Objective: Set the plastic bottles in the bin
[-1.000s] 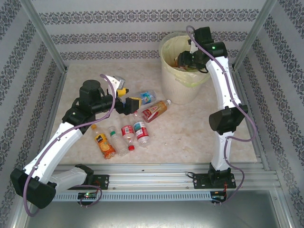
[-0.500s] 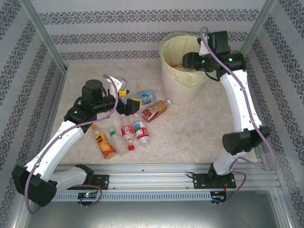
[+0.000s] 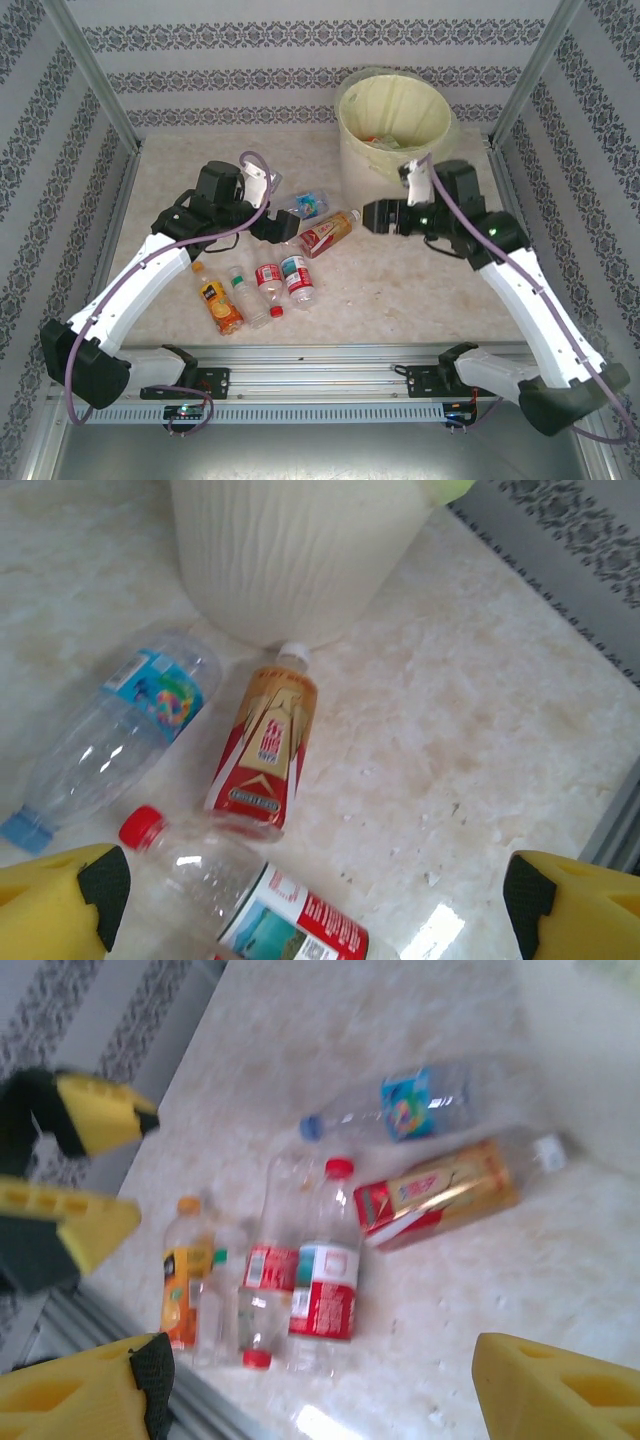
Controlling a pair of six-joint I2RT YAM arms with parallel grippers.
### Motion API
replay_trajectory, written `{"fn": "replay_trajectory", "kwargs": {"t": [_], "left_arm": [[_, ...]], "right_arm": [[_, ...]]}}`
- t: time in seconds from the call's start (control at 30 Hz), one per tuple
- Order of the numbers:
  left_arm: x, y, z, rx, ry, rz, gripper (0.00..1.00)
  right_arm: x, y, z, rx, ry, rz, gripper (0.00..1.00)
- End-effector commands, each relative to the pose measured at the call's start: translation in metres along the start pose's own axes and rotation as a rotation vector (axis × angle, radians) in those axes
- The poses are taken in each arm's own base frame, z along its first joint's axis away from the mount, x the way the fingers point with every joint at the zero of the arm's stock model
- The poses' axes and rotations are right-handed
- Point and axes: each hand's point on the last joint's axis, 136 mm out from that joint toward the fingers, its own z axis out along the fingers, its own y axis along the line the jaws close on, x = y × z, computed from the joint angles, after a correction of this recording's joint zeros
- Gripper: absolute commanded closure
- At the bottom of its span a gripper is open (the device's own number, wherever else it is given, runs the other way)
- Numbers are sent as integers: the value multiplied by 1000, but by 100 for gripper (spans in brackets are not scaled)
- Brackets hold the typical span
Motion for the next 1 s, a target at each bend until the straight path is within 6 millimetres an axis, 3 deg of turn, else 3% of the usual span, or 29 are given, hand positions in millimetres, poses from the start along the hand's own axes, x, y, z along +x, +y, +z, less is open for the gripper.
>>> {"fn": "replay_trajectory", "kwargs": {"t": [0.0, 0.17, 0.37, 0.6, 0.97], "left_arm": [[25, 19, -10, -148, 103, -116, 3], [66, 44, -24, -340, 217, -340, 2], [104, 44, -14, -384, 322, -572, 4], [117, 40, 11, -419, 350, -691, 8], [126, 24, 79, -377, 420, -709, 13]], "right_arm": [[24, 10, 7, -58, 11, 13, 20], [61, 10, 20, -79, 71, 11, 17], [68, 13, 28, -103, 98, 0, 15], [70, 15, 33, -121, 107, -3, 15], [79, 7, 32, -99, 115, -8, 15]]}}
